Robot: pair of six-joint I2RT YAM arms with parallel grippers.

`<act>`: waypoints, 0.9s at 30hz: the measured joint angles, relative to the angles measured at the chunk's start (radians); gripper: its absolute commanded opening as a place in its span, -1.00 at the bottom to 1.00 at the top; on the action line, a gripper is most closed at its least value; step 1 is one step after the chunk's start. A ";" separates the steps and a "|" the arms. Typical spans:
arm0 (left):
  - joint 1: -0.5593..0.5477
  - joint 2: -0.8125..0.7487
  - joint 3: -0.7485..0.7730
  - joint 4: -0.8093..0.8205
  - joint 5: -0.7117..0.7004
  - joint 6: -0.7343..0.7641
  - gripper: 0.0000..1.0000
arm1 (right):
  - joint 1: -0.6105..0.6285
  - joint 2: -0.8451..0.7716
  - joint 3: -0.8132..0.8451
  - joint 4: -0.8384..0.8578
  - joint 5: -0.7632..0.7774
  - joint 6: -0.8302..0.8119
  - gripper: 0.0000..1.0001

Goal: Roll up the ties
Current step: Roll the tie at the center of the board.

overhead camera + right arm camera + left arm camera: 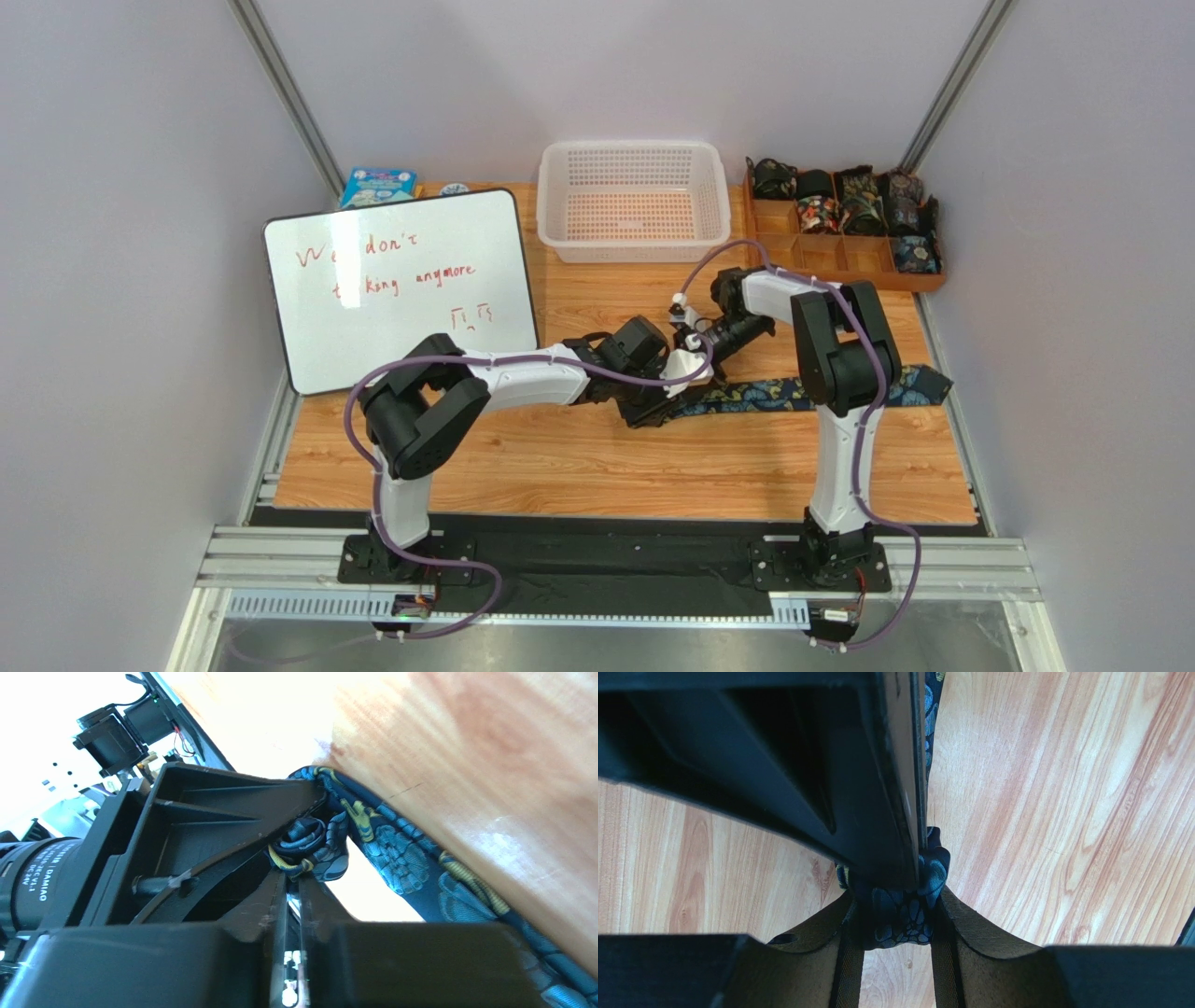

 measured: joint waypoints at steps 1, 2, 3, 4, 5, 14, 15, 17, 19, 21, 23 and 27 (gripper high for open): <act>0.000 0.000 0.000 0.000 0.000 0.001 -0.67 | 0.000 0.004 0.000 0.005 0.000 0.001 -1.00; 0.000 -0.001 0.000 0.000 0.001 0.002 -0.63 | 0.000 0.008 0.000 0.008 0.000 0.006 -1.00; 0.000 -0.002 -0.002 0.001 0.001 0.003 -0.47 | -0.002 0.010 0.000 0.010 0.002 0.007 -1.00; 0.000 -0.004 -0.005 0.003 0.001 0.006 -0.38 | -0.002 0.011 0.000 0.011 0.002 0.007 -1.00; 0.000 -0.008 -0.008 0.006 0.001 0.007 -0.28 | -0.002 0.011 0.000 0.011 0.003 0.007 -1.00; 0.057 -0.106 -0.110 0.004 0.071 -0.002 0.36 | -0.038 0.074 0.000 0.047 0.031 -0.005 -1.00; 0.065 -0.124 -0.126 0.003 0.081 -0.005 0.38 | -0.045 0.075 0.001 0.056 0.032 -0.009 -1.00; 0.081 -0.156 -0.152 0.007 0.100 -0.011 0.49 | -0.056 0.076 0.001 0.074 0.043 -0.009 -1.00; 0.086 -0.178 -0.170 0.021 0.118 -0.014 0.55 | -0.061 0.076 0.002 0.089 0.052 -0.005 -1.00; 0.083 -0.183 -0.175 0.043 0.135 -0.019 0.57 | -0.062 0.078 0.003 0.098 0.055 0.000 -1.00; 0.082 -0.183 -0.182 0.072 0.139 -0.025 0.57 | -0.062 0.082 0.008 0.105 0.054 0.005 -1.00; 0.081 -0.183 -0.198 0.150 0.124 -0.031 0.57 | -0.062 0.087 0.011 0.118 0.047 0.017 -1.00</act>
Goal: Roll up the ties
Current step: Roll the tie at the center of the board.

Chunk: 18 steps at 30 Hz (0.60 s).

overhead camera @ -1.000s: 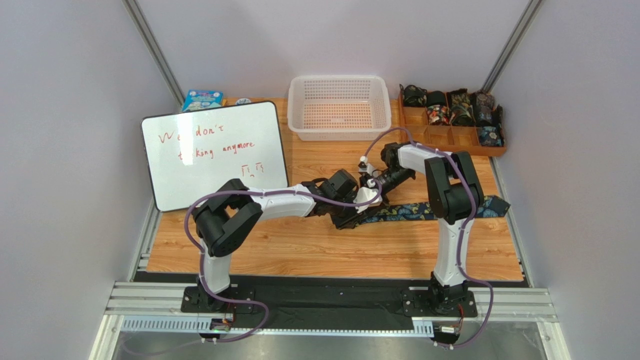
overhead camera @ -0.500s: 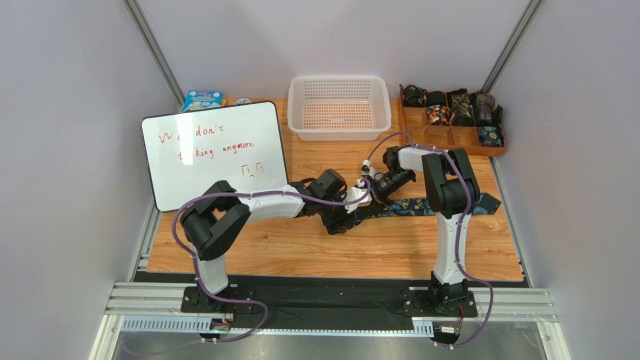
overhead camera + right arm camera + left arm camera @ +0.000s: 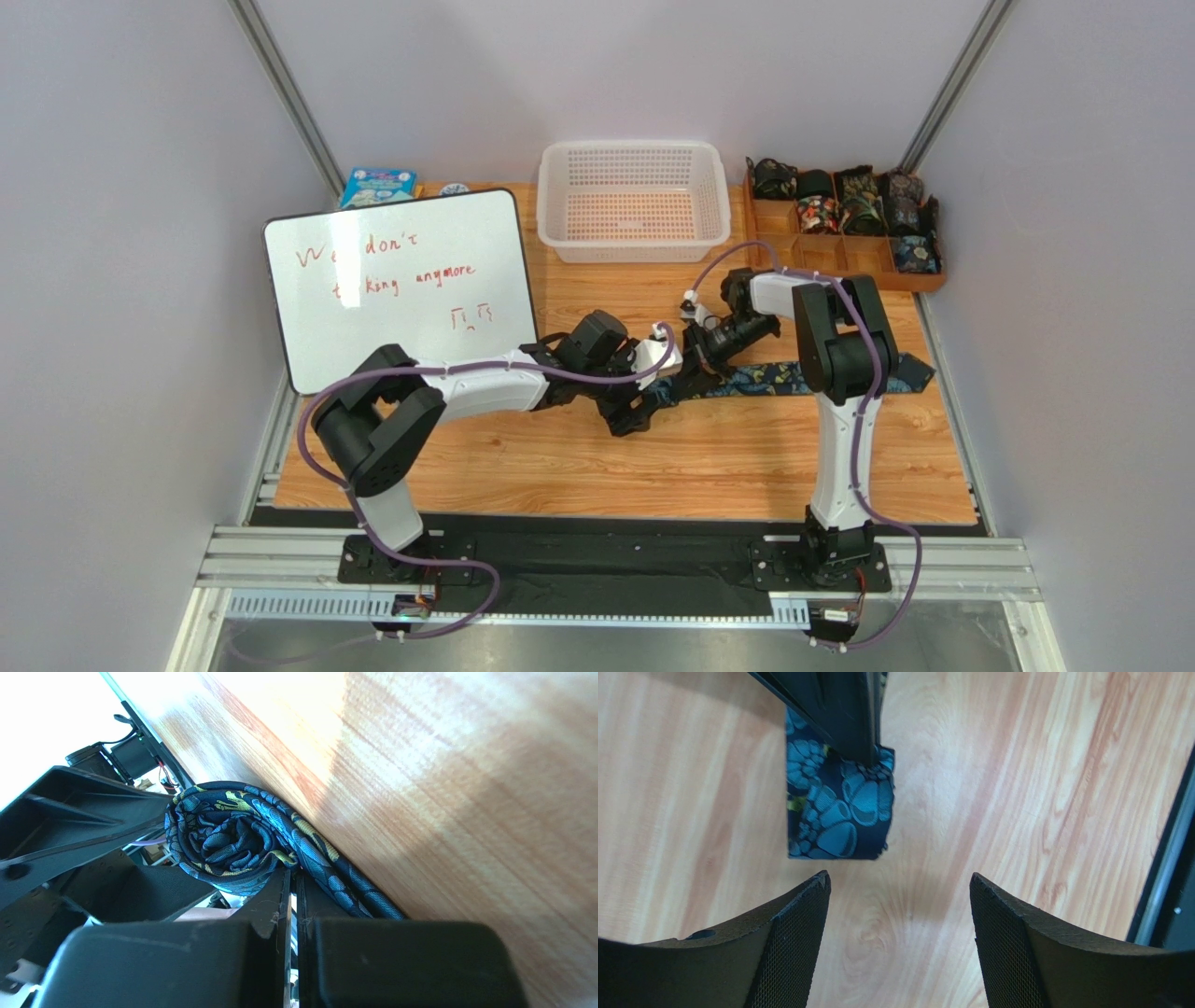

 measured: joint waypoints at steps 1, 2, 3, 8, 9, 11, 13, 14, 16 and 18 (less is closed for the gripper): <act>0.000 0.001 0.000 0.015 -0.006 0.003 0.57 | 0.000 0.000 0.000 0.001 0.000 0.001 -1.00; 0.000 0.001 0.000 0.030 -0.013 0.006 0.57 | 0.000 0.000 0.001 0.002 0.000 0.002 -1.00; 0.000 0.001 0.000 0.039 -0.020 0.011 0.57 | 0.000 0.000 0.001 0.003 0.000 0.003 -1.00; 0.000 0.004 0.035 0.045 -0.068 0.092 0.57 | 0.001 0.002 0.004 0.002 0.000 0.004 -1.00; 0.000 0.008 0.052 0.036 -0.071 0.112 0.57 | 0.001 0.002 0.004 0.002 0.000 0.004 -1.00; 0.000 0.029 0.103 0.012 -0.068 0.140 0.57 | 0.001 0.002 0.006 0.000 0.000 0.004 -1.00; 0.000 0.064 0.165 -0.019 -0.056 0.159 0.57 | 0.001 0.004 0.010 -0.001 0.000 0.004 -1.00; -0.002 0.086 0.197 -0.031 -0.050 0.164 0.57 | 0.001 0.005 0.011 -0.001 0.000 0.005 -1.00; -0.005 0.126 0.245 -0.057 -0.043 0.172 0.57 | 0.001 0.005 0.011 -0.001 0.000 0.005 -1.00; -0.010 0.164 0.278 -0.085 -0.040 0.180 0.57 | 0.001 0.005 0.012 -0.001 -0.001 0.005 -0.99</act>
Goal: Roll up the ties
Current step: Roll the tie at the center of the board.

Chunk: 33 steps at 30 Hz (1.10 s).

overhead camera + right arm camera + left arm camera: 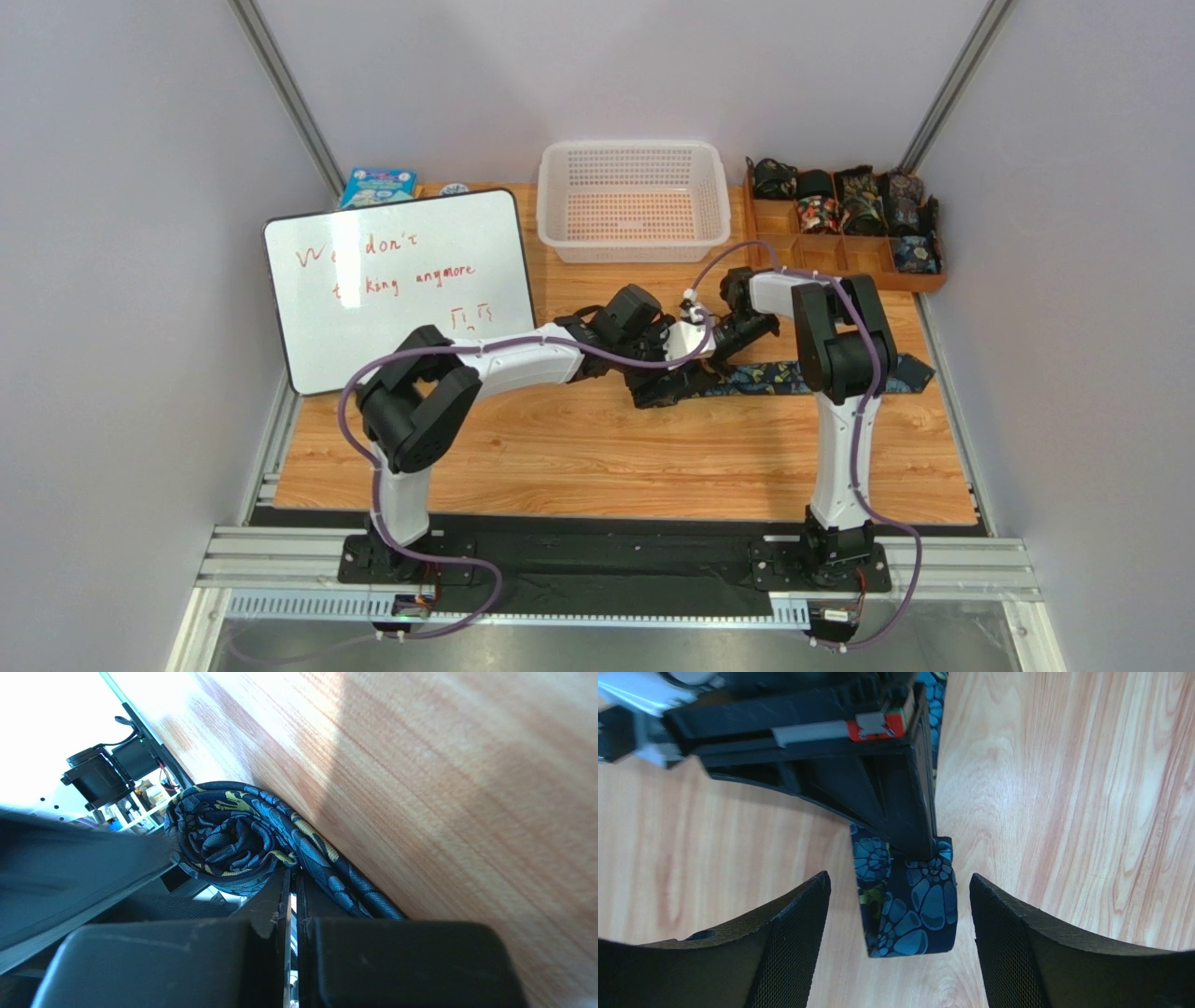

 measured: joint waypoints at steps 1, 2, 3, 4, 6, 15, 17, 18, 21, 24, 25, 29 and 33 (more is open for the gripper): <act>-0.001 0.017 0.010 -0.015 0.002 0.003 0.56 | 0.000 0.000 0.000 0.000 0.000 0.000 -1.00; -0.002 0.030 0.016 -0.030 0.003 0.007 0.55 | 0.000 0.000 0.000 0.000 0.000 0.000 -1.00; -0.002 0.042 0.019 -0.046 0.005 0.011 0.54 | 0.000 0.000 0.000 0.000 0.000 0.000 -1.00; -0.002 0.051 0.019 -0.061 0.005 0.019 0.51 | 0.000 0.000 0.000 0.000 0.000 0.000 -1.00; -0.002 0.065 0.019 -0.085 0.006 0.029 0.38 | 0.000 0.000 0.000 0.000 0.000 0.000 -1.00; 0.000 0.098 0.040 -0.118 0.002 0.072 -0.48 | 0.005 -0.010 -0.016 0.009 -0.007 0.001 -1.00; -0.002 0.098 0.040 -0.124 0.012 0.077 -0.60 | 0.005 -0.024 -0.037 0.010 -0.007 0.004 -0.91; -0.003 0.098 0.040 -0.127 0.018 0.079 -0.62 | 0.005 -0.031 -0.043 0.006 -0.006 0.004 -0.85; -0.008 0.094 0.035 -0.134 0.043 0.081 -0.66 | 0.006 -0.046 -0.051 -0.032 0.003 -0.014 -0.47; -0.011 0.076 0.008 -0.133 0.056 0.083 -0.68 | -0.002 -0.078 -0.047 -0.100 0.013 -0.055 -0.42; -0.011 0.068 -0.003 -0.134 0.061 0.084 -0.69 | -0.009 -0.095 -0.039 -0.124 0.017 -0.071 -0.42; -0.014 0.044 -0.035 -0.137 0.077 0.086 -0.69 | -0.042 -0.152 0.014 -0.177 0.061 -0.115 -0.43; -0.014 0.040 -0.039 -0.138 0.080 0.085 -0.70 | -0.058 -0.166 0.023 -0.178 0.139 -0.140 -0.48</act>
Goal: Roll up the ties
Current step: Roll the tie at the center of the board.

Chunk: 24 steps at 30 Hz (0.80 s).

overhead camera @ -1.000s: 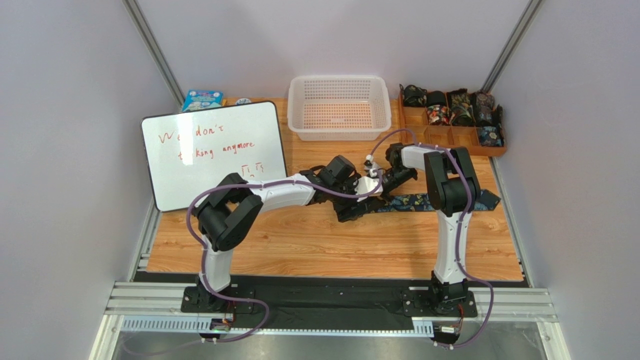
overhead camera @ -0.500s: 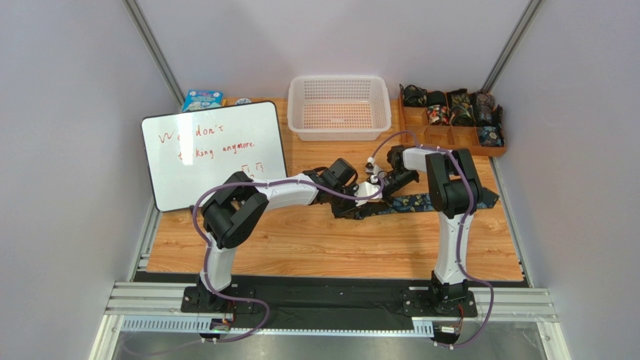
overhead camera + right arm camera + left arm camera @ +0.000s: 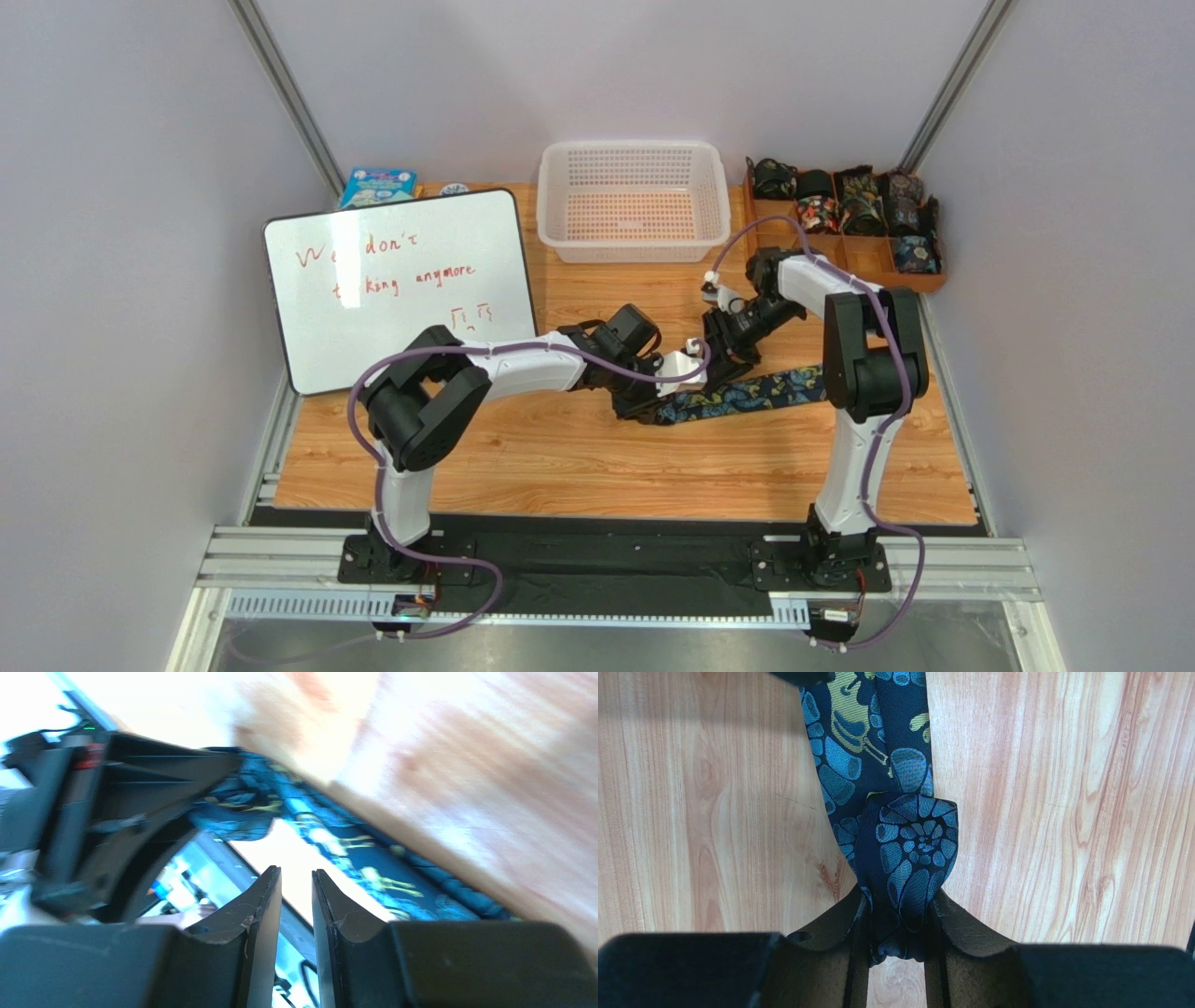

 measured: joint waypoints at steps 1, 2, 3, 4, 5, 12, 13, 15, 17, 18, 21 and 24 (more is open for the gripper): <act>0.000 0.000 0.000 -0.001 0.000 -0.001 -0.70 | 0.000 0.003 -0.002 0.002 0.020 -0.003 -0.48; 0.000 0.000 0.000 -0.002 0.000 -0.002 -0.70 | 0.001 0.007 -0.008 0.006 0.042 -0.006 -0.48; 0.000 -0.001 0.000 -0.002 -0.001 -0.003 -0.70 | 0.002 0.010 -0.018 0.010 0.066 -0.008 -0.49; 0.000 -0.002 -0.002 -0.002 -0.002 -0.005 -0.70 | 0.002 0.015 -0.029 0.014 0.090 -0.010 -0.48; 0.000 -0.004 -0.003 -0.003 -0.004 -0.008 -0.70 | 0.003 0.022 -0.041 0.022 0.116 -0.010 -0.48; -0.007 -0.043 -0.039 -0.014 -0.049 -0.055 -0.74 | 0.006 0.051 -0.051 0.014 0.161 0.018 -0.53; -0.011 -0.046 -0.041 -0.018 -0.063 -0.063 -0.74 | 0.008 0.051 -0.051 0.014 0.163 0.021 -0.53; -0.015 -0.047 -0.041 -0.022 -0.082 -0.073 -0.74 | 0.011 0.051 -0.050 0.012 0.166 0.027 -0.54; -0.018 -0.047 -0.042 -0.023 -0.091 -0.077 -0.72 | 0.012 0.051 -0.050 0.011 0.163 0.030 -0.51; -0.019 -0.047 -0.042 -0.025 -0.095 -0.080 -0.72 | 0.012 0.051 -0.050 0.012 0.156 0.031 -0.46; -0.019 -0.047 -0.039 -0.036 -0.105 -0.089 -0.71 | 0.011 0.048 -0.051 0.019 0.110 0.042 -0.32; -0.019 -0.047 -0.036 -0.044 -0.113 -0.095 -0.71 | 0.010 0.024 -0.060 0.050 0.023 0.085 -0.23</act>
